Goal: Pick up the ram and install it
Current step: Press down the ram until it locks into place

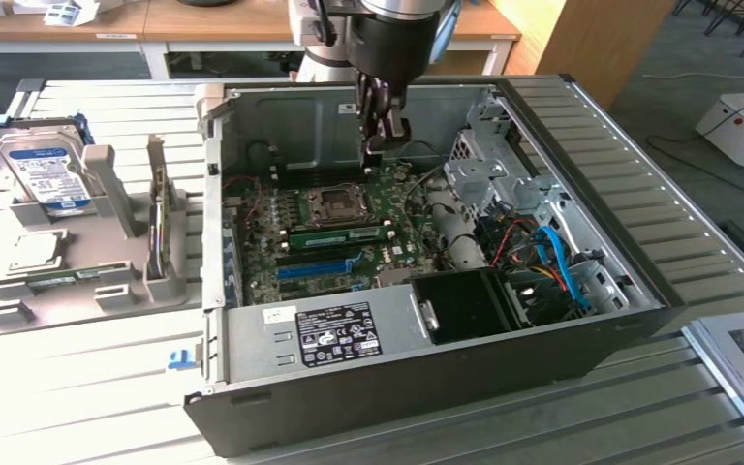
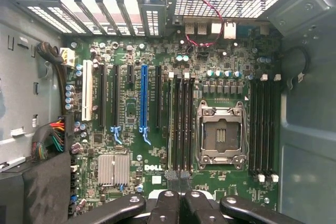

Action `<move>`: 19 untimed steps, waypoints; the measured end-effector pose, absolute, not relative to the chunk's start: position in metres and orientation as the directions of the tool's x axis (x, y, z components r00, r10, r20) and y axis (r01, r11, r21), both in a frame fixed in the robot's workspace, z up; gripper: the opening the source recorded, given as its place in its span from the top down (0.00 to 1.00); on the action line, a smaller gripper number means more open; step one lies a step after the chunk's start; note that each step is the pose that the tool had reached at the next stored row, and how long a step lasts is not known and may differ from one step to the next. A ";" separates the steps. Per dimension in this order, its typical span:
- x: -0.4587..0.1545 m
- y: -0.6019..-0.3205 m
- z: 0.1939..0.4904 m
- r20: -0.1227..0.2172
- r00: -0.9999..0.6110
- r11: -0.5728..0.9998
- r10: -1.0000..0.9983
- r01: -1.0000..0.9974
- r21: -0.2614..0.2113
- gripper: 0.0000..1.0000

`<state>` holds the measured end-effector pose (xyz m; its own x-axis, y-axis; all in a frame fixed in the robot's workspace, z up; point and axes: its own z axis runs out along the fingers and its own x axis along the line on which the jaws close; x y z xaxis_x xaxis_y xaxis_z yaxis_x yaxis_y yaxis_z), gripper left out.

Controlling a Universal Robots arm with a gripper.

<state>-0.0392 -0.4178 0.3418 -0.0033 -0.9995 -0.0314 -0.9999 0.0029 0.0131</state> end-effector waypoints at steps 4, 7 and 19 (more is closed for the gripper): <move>-0.037 -0.418 0.342 -0.031 -0.003 0.003 -0.999 -1.000 0.013 0.90; -0.034 -0.418 0.342 -0.031 -0.003 0.003 -0.999 -1.000 0.013 0.90; -0.021 -0.418 0.342 -0.031 -0.003 0.003 -1.000 -1.000 0.013 0.90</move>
